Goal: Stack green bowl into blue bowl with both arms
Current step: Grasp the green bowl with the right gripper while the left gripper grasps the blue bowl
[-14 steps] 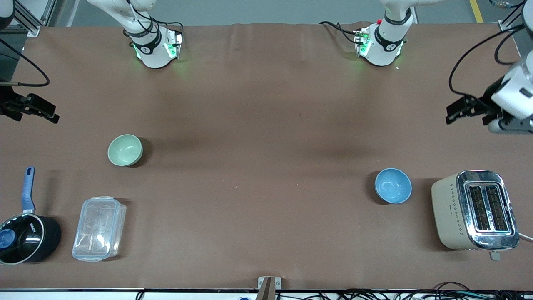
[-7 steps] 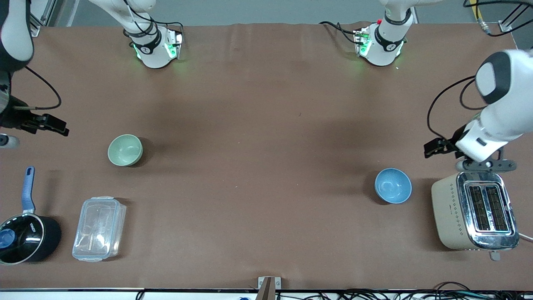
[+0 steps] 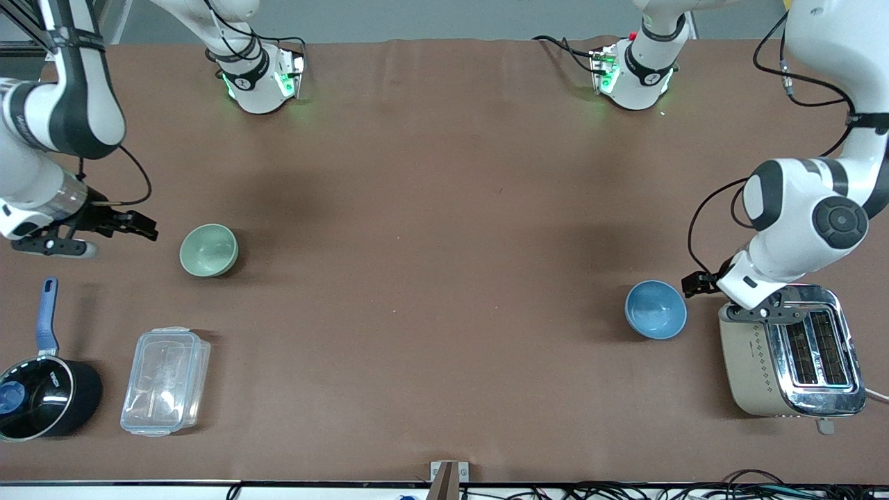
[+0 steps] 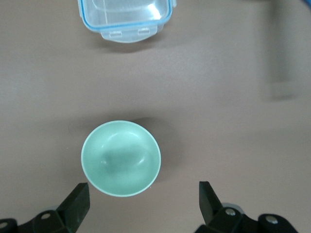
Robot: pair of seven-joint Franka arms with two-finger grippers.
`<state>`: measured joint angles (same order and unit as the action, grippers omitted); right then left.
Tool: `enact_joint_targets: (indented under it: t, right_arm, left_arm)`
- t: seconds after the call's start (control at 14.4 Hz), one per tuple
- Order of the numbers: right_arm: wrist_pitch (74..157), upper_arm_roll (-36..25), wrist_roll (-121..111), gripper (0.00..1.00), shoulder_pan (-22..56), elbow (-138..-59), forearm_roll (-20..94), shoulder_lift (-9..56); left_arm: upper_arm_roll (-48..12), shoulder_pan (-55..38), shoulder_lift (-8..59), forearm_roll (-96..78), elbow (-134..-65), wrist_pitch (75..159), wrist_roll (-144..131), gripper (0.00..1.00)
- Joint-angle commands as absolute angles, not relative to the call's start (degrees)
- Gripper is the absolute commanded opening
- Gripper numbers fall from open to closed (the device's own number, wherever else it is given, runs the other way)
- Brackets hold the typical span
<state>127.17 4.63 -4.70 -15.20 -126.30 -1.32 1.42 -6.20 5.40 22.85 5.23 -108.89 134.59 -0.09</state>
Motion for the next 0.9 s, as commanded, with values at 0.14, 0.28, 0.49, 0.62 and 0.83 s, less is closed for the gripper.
enact_joint_targets:
  t: [0.14,0.28,0.49,0.62,0.83]
  right_arm:
    - [134.02,4.92,-4.92,0.97,-15.64,-129.46,-1.14,6.32]
    - [136.92,4.57,-4.83,0.96,-15.73,-129.9,-1.14,8.95]
    - [140.79,4.22,-4.92,0.95,-15.73,-130.43,2.01,12.47]
    - [142.38,4.22,-4.92,0.94,-15.73,-130.61,2.2,14.23]
    - [142.38,4.22,-4.92,0.92,-15.91,-131.04,2.72,15.47]
  left_arm:
    - [-6.42,5.71,26.71,6.24,-110.48,141.15,-2.9,0.85]
    - [-6.42,5.54,27.68,6.33,-110.39,141.33,-2.99,0.78]
    - [-6.33,5.71,29.44,6.33,-110.3,141.33,-2.99,0.63]
    - [-6.33,5.54,30.14,6.33,-110.13,141.42,-2.99,0.45]
    - [-6.33,5.71,30.23,6.33,-109.95,141.42,-3.08,0.19]
